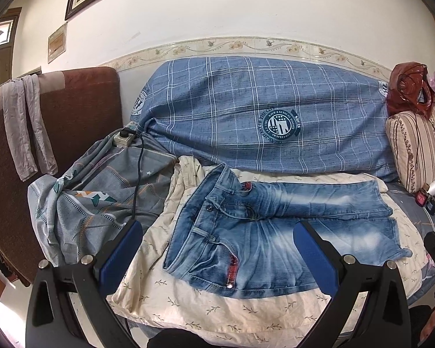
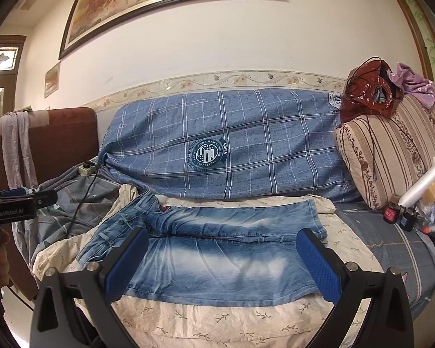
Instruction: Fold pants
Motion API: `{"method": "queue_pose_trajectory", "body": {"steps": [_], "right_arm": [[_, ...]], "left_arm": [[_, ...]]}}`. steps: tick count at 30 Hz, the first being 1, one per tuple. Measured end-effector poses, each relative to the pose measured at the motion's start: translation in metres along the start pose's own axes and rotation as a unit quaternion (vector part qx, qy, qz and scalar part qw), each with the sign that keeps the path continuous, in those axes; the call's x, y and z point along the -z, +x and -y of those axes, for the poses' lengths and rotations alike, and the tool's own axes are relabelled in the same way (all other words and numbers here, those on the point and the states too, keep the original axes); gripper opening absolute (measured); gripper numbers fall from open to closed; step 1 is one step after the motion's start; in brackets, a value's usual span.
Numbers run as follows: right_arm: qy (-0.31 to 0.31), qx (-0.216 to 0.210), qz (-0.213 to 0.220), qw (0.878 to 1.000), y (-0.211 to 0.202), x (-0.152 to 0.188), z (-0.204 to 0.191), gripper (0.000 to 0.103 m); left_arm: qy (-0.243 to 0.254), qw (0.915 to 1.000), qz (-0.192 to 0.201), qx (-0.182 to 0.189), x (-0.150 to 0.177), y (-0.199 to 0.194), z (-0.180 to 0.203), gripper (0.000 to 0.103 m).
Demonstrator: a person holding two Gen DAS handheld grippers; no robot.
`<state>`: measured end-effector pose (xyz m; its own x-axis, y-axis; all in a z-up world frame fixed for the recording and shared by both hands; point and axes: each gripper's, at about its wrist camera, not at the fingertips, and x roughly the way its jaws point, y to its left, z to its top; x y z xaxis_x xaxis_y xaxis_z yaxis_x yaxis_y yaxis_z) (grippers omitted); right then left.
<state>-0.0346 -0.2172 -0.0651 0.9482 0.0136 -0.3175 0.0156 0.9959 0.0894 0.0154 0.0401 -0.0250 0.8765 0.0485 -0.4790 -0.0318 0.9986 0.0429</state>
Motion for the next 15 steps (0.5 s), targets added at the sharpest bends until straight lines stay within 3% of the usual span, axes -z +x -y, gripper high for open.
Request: {"method": "queue_pose_trajectory", "body": {"steps": [15], "right_arm": [[0.001, -0.005, -0.002, 1.0, -0.002, 0.0007, 0.0026, 0.103]], "left_arm": [[0.013, 0.9999, 0.002, 0.002, -0.0007, -0.0046, 0.0079, 0.103]]}}
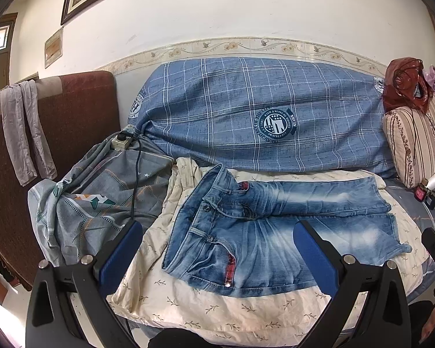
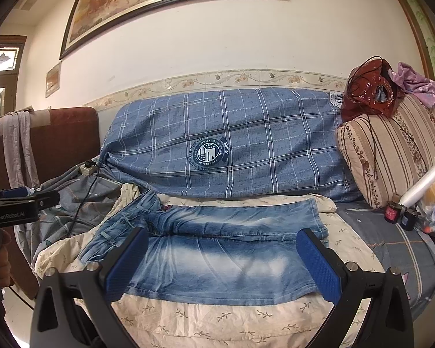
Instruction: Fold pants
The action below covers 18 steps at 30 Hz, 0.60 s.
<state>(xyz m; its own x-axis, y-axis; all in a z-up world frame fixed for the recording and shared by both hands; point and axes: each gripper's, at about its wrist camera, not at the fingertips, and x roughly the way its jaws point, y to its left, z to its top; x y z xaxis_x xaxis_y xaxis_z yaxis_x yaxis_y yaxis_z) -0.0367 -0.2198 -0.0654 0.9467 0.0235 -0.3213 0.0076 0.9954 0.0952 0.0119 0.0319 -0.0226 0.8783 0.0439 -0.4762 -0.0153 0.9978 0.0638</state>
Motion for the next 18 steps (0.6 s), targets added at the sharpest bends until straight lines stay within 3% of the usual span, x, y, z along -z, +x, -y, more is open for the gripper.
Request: {"method": "queue_pose_trajectory", "body": {"steps": [18], "right_arm": [[0.011, -0.002, -0.01, 1.0, 0.0042, 0.004, 0.0042, 0.103]], "left_arm": [[0.016, 0.9998, -0.01, 0.004, 0.0029, 0.0049, 0.0059, 0.103]]}}
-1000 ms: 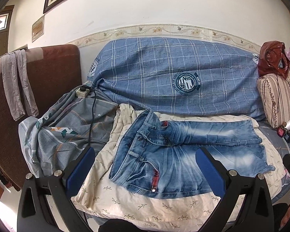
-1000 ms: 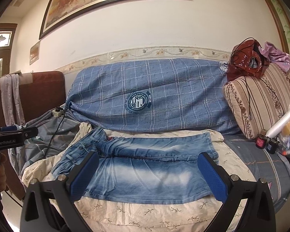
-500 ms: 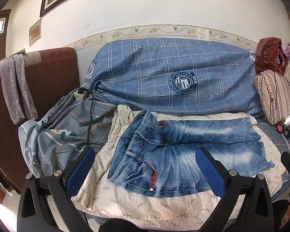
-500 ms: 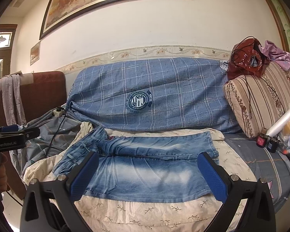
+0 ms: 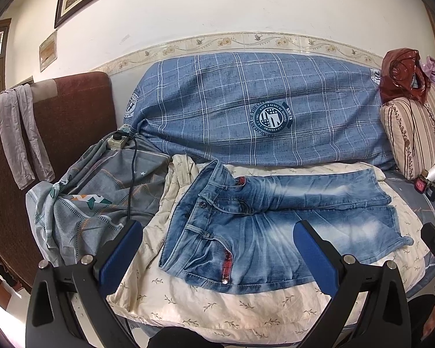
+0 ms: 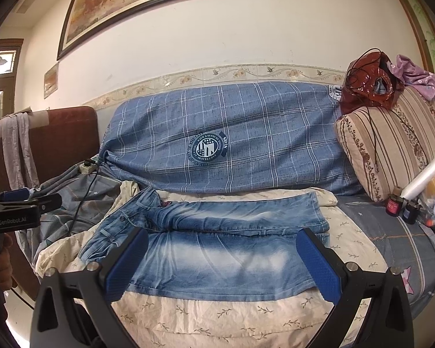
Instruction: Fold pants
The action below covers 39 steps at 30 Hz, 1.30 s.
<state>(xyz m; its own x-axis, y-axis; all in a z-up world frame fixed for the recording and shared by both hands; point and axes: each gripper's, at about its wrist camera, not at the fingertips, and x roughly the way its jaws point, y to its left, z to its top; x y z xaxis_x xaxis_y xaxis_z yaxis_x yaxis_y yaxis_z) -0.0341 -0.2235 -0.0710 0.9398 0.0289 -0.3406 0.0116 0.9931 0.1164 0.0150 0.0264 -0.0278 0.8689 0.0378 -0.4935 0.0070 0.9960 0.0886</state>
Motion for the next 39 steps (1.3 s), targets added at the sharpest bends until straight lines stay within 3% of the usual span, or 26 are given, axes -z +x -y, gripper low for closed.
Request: {"method": "queue_pose_trajectory", "body": {"steps": [28, 39], "right_arm": [[-0.002, 0.0, -0.012, 1.0, 0.01, 0.002, -0.005, 0.103], [-0.009, 0.002, -0.013, 1.0, 0.01, 0.002, -0.009, 0.103]], "left_arm": [[-0.007, 0.9999, -0.009, -0.006, 0.004, 0.014, -0.011, 0.103], [-0.043, 0.9964, 0.044, -0.059, -0.017, -0.012, -0.058, 0.103]]}}
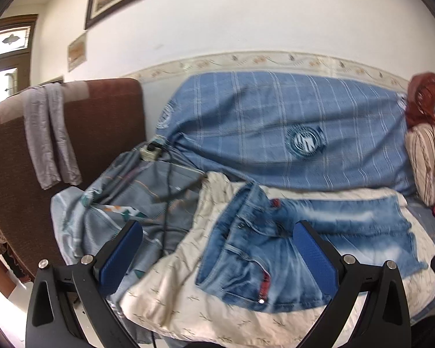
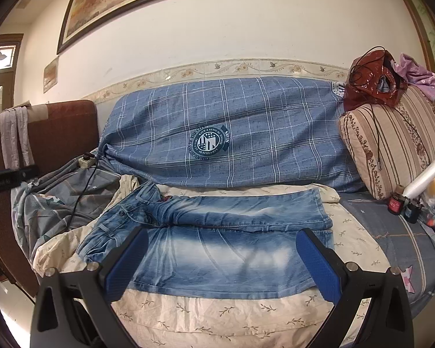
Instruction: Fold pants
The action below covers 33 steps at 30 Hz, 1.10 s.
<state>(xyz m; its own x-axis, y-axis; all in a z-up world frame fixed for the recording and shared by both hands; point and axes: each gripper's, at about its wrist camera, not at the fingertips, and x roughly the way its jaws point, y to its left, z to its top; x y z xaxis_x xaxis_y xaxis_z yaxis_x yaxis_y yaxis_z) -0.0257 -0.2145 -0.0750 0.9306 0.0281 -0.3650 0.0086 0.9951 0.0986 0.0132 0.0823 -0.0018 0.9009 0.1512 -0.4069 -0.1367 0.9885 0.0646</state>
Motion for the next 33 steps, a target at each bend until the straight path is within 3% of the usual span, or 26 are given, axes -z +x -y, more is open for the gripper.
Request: {"method": "queue_pose_trajectory", "body": {"steps": [22, 25, 27, 30, 33], "right_arm": [[-0.024, -0.006, -0.005, 1.0, 0.003, -0.004, -0.019, 0.103], [-0.028, -0.011, -0.015, 0.999, 0.014, -0.007, -0.014, 0.103], [-0.025, -0.007, -0.028, 0.999, 0.032, -0.012, -0.002, 0.103], [-0.016, 0.009, -0.051, 0.999, 0.073, -0.023, 0.035, 0.103], [0.014, 0.035, -0.083, 0.996, 0.125, -0.036, 0.086, 0.103]], "left_arm": [[-0.017, 0.9997, -0.002, -0.018, -0.002, 0.003, -0.027, 0.103], [-0.01, 0.9994, -0.033, -0.004, 0.001, 0.027, -0.023, 0.103], [-0.007, 0.9968, -0.076, 0.022, 0.003, 0.059, -0.018, 0.103], [0.01, 0.9882, -0.143, 0.055, 0.004, 0.121, -0.003, 0.103], [0.032, 0.9789, -0.192, 0.061, 0.0, 0.186, 0.013, 0.103]]}}
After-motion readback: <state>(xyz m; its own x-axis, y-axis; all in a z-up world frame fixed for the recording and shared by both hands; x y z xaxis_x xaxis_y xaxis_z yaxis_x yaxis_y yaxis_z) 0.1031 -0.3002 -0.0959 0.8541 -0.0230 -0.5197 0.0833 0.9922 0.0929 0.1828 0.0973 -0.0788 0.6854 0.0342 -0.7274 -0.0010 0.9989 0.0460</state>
